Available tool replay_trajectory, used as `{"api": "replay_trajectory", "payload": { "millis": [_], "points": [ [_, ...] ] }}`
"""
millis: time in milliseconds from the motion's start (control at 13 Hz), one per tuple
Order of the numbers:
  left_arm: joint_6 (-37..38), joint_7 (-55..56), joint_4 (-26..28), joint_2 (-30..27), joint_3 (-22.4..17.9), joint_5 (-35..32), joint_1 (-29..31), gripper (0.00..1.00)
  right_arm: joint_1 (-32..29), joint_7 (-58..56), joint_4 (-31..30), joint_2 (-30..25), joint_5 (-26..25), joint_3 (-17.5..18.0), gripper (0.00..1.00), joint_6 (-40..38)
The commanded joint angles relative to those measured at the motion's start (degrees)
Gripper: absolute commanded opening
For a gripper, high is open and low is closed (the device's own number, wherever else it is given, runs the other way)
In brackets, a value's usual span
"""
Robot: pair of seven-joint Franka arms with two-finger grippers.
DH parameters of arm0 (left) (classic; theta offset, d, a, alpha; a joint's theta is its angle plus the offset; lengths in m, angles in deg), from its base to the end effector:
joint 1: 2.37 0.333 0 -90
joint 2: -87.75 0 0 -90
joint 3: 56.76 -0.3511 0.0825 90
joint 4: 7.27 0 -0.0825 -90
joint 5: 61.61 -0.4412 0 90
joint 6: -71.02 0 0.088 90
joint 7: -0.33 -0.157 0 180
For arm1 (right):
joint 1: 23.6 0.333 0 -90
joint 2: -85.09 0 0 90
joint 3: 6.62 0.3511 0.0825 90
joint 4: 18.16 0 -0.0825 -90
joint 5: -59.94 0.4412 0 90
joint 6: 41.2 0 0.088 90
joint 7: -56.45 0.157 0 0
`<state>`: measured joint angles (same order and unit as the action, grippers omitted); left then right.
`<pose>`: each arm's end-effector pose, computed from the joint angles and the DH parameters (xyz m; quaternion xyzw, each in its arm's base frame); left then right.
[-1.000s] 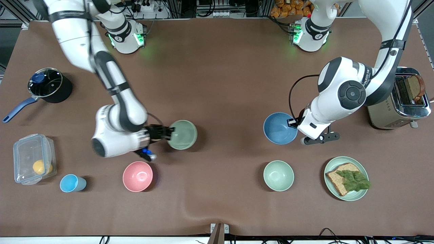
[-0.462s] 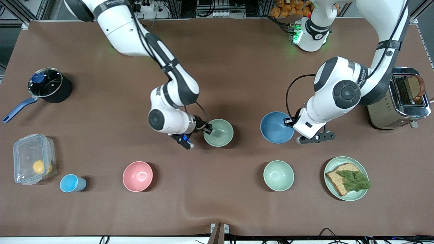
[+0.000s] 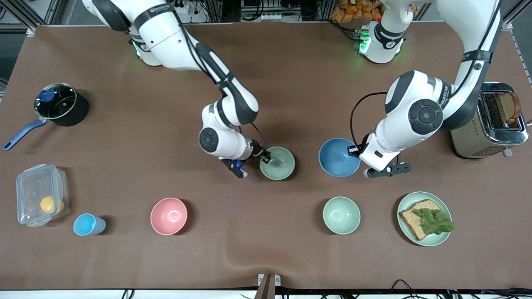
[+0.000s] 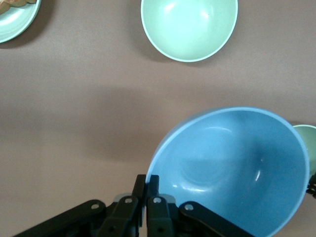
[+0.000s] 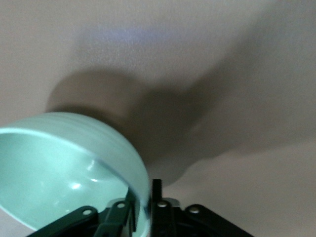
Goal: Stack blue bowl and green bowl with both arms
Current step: 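Carry the green bowl and blue bowl toward the table middle with both grippers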
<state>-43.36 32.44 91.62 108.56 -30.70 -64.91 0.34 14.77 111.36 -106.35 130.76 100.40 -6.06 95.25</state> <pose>0.6518 -0.2530 0.3434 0.9955 0.0743 -0.0489 0.0339 0.5943 0.5160 0.1281 -0.8935 0.3744 0.1663 0.1839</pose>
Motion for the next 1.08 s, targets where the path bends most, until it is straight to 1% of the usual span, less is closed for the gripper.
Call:
{"api": "replay_trajectory", "payload": {
  "millis": [0,154,231,308,462,692,769,1000],
  "points": [
    [0.6,3.1,-1.6,0.8,0.1,0.3,-0.9,0.00,0.4,7.4,1.8,-0.7,1.4,-0.6,1.00,-0.5],
    [0.6,4.5,-2.3,1.2,0.1,0.2,-1.5,0.00,-0.3,15.2,1.9,-2.9,0.4,-1.3,1.00,-1.3],
    [0.6,4.9,-2.7,1.2,0.1,0.3,-1.8,0.00,-0.8,16.4,1.8,-3.7,0.4,-1.8,1.00,-2.7],
    [0.6,6.1,-2.9,1.5,0.1,0.3,-2.5,0.00,-1.4,19.0,2.1,-3.8,1.1,-2.8,1.00,-4.7],
    [0.6,8.7,-4.4,2.4,0.1,0.3,-3.9,0.00,-2.2,26.2,2.4,-3.7,0.5,-4.1,1.00,-4.6],
    [0.6,11.9,-5.6,3.3,0.1,0.3,-5.6,0.00,-3.9,26.7,3.5,-3.3,0.4,-4.4,1.00,-5.5],
    [0.6,13.2,-5.6,3.5,0.1,0.2,-6.2,0.00,-3.9,26.8,3.5,-2.8,0.3,-4.6,1.00,-4.7],
    [0.2,18.0,-6.4,5.5,0.1,-0.2,-9.7,0.00,-3.1,29.0,3.6,-1.4,-2.2,-5.8,1.00,-3.9]
  ]
}}
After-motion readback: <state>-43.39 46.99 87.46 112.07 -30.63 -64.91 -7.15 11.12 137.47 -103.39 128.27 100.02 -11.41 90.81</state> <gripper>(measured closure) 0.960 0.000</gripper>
